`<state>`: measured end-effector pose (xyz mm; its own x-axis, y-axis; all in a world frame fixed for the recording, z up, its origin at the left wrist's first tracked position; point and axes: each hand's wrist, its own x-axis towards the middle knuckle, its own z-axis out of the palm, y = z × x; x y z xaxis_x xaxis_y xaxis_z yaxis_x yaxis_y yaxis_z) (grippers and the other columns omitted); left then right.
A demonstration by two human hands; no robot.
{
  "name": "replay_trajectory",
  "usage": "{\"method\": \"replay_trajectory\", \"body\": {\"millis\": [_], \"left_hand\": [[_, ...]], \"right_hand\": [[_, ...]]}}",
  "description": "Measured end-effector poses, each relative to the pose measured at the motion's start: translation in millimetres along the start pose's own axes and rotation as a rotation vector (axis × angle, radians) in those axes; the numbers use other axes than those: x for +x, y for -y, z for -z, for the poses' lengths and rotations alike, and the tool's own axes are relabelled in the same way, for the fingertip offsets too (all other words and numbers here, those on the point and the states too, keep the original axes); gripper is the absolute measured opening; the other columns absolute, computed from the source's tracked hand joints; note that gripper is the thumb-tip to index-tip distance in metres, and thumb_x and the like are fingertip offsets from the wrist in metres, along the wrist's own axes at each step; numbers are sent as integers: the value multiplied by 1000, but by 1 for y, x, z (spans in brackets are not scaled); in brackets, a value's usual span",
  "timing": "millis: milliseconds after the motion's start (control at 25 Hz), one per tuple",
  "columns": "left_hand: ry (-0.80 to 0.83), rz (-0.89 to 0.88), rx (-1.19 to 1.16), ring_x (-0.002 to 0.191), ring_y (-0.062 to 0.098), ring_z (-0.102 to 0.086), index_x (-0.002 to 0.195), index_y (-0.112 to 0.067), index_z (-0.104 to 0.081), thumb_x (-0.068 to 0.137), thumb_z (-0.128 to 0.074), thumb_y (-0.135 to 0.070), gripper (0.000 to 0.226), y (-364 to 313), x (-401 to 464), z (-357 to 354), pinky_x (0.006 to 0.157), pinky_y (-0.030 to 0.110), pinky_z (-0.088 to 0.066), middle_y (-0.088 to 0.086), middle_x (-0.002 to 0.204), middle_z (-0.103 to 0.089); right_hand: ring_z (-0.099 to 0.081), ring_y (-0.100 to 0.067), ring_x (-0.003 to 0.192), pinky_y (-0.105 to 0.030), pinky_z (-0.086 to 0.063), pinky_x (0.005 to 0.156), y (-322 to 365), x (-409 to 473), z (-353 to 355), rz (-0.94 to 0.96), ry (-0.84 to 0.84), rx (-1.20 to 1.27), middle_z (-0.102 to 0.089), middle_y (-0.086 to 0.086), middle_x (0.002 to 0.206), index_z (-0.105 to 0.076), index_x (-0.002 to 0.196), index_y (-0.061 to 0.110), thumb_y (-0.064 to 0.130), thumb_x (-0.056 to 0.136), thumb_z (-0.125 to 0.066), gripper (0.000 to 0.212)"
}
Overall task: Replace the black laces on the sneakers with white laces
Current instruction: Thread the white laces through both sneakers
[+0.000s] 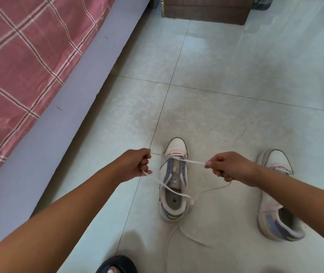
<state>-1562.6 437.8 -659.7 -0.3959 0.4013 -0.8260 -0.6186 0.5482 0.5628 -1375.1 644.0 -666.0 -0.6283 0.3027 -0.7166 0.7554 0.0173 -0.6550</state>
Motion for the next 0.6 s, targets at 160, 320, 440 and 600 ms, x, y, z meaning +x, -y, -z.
{"method": "replay_trajectory", "body": {"millis": [160,320,440,600], "left_hand": [[-68,31,159,39,9,-18,68,-14,-45,95,-53,-27,30,-5,-1,59,36,16,-21,-5,50,-21],[-61,357,603,39,13,-37,72,-8,-52,97,-50,-26,31,12,-7,92,38,18,-35,3,55,-40],[-50,237,1218,88,29,-63,102,-1,-60,100,-36,-25,34,18,11,67,74,36,-50,17,100,-61],[-84,-351,1304,96,31,-55,105,-3,-57,101,-33,-30,37,0,33,-16,73,34,-40,20,102,-58]], "right_hand": [[-41,-9,43,-20,-35,42,-23,-1,40,-44,85,-153,-55,0,55,-70,87,5,26,89,-63,22],[-57,-15,63,-26,-47,60,-35,-6,55,-275,302,-464,-66,-8,82,-67,95,6,29,93,-55,25],[-58,-19,101,-27,-42,85,-18,11,25,-49,85,-767,-63,-7,111,-65,109,7,35,96,-50,34],[-54,-13,89,-22,-40,70,19,33,-34,135,-74,-223,-62,-3,101,-64,101,10,33,91,-59,26]]}}
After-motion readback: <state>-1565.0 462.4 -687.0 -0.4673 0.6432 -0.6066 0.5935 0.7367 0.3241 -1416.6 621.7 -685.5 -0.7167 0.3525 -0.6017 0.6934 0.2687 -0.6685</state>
